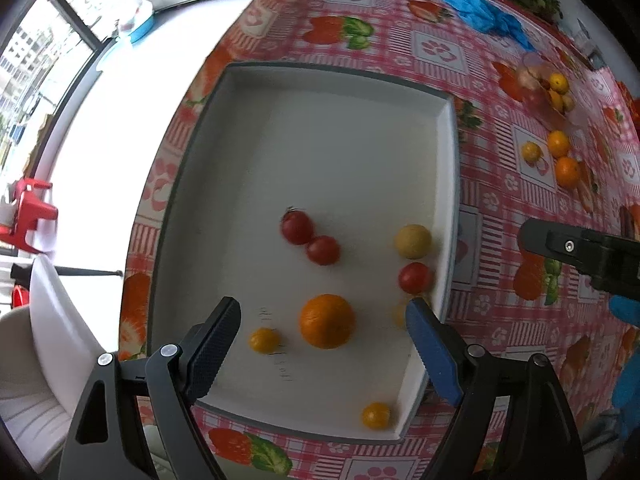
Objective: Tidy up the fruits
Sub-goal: 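Move both open tools away from the tray toward the fruit on the tablecloth, then grasp a mandarin with the right tool while the left tool grasps a yellow plum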
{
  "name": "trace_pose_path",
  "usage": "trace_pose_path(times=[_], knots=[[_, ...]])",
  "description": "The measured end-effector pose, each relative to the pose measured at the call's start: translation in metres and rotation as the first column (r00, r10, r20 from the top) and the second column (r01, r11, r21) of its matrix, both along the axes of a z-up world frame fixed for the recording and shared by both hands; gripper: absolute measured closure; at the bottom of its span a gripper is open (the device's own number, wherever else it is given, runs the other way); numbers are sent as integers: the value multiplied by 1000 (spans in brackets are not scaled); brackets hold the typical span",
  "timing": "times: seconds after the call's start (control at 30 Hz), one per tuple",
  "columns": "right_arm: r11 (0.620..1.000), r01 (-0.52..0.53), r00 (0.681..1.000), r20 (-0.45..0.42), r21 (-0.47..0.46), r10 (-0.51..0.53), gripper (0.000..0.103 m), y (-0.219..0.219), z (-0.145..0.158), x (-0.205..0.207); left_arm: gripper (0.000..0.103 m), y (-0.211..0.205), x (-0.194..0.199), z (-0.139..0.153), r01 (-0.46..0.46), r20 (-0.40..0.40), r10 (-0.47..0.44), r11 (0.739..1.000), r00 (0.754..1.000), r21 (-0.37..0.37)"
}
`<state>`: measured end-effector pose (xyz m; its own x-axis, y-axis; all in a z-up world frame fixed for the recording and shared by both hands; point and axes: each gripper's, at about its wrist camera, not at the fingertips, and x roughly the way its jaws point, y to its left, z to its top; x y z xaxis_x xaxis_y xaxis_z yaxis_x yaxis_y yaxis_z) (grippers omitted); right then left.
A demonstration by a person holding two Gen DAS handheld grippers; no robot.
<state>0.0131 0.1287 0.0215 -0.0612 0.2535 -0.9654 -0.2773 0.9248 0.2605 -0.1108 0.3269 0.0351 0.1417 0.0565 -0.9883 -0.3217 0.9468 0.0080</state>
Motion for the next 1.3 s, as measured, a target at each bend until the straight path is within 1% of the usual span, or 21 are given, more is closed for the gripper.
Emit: trace_pose_path(times=[0.13, 0.3, 0.33, 0.37, 0.4, 0.53, 0.63, 0.7, 0.77, 0.8, 0.9, 0.97, 1.07, 1.13, 1.17, 1.2, 1.23, 1.27, 1.3], knots=[[996, 27, 1000, -1, -86, -27, 9, -30, -21, 9, 17, -13, 8, 2, 35, -6, -35, 999, 999, 3], [980, 37, 999, 11, -194, -36, 9, -63, -44, 14, 17, -26, 21, 6, 71, -2, -71, 997, 997, 2], [977, 36, 999, 13, -211, -35, 8, -67, -48, 14, 17, -26, 23, 8, 70, 1, -70, 998, 998, 2], [975, 35, 999, 23, -220, -31, 5, -71, -50, 14, 17, -25, 25, 9, 65, 2, -65, 998, 998, 3], [975, 33, 999, 32, -220, -27, 0, -73, -51, 13, 17, -23, 26, 10, 59, 1, -59, 998, 998, 2], [981, 30, 997, 70, -191, -17, 0, -80, -54, 6, 17, -16, 31, 12, 31, -3, -31, 999, 1000, -9], [985, 45, 991, 128, -169, -23, 0, -87, -52, -6, 17, -21, 35, 15, 42, -2, -42, 999, 999, -6], [985, 37, 993, 119, -171, -17, 0, -90, -51, -8, 17, -27, 37, 16, 59, 0, -59, 998, 998, -7], [981, -16, 999, 45, -196, 25, 0, -86, -54, -1, 17, -36, 40, 18, 81, 4, -81, 997, 997, -17], [980, -24, 999, 38, -198, 32, 0, -84, -53, 4, 17, -40, 43, 19, 93, 7, -93, 995, 996, -25], [990, 28, 995, 101, -139, -14, 0, -85, -39, 23, 17, -56, 49, 20, 132, 20, -131, 990, 991, -50], [992, 64, 992, 115, -113, -51, 0, -85, -34, 38, 17, -66, 53, 22, 154, 27, -152, 986, 988, -60], [993, 79, 990, 126, -85, -68, 4, -80, -32, 53, 17, -78, 58, 24, 178, 34, -176, 982, 984, -63], [995, 71, 990, 130, -71, -61, 9, -72, -32, 61, 17, -83, 61, 23, 190, 29, -188, 979, 982, -68], [996, 68, 990, 131, -62, -59, 12, -68, -33, 65, 17, -85, 62, 23, 192, 28, -191, 979, 981, -67], [997, 62, 990, 130, -55, -54, 20, -65, -33, 69, 17, -87, 64, 23, 195, 28, -193, 979, 981, -66], [997, 60, 990, 128, -48, -54, 26, -59, -33, 76, 17, -88, 66, 23, 198, 30, -196, 978, 980, -65], [997, 62, 990, 130, -46, -56, 26, -55, -30, 83, 17, -90, 68, 24, 200, 34, -198, 978, 980, -65], [997, 61, 989, 140, -45, -54, 28, -51, -27, 88, 17, -91, 71, 24, 203, 36, -201, 977, 979, -63]])
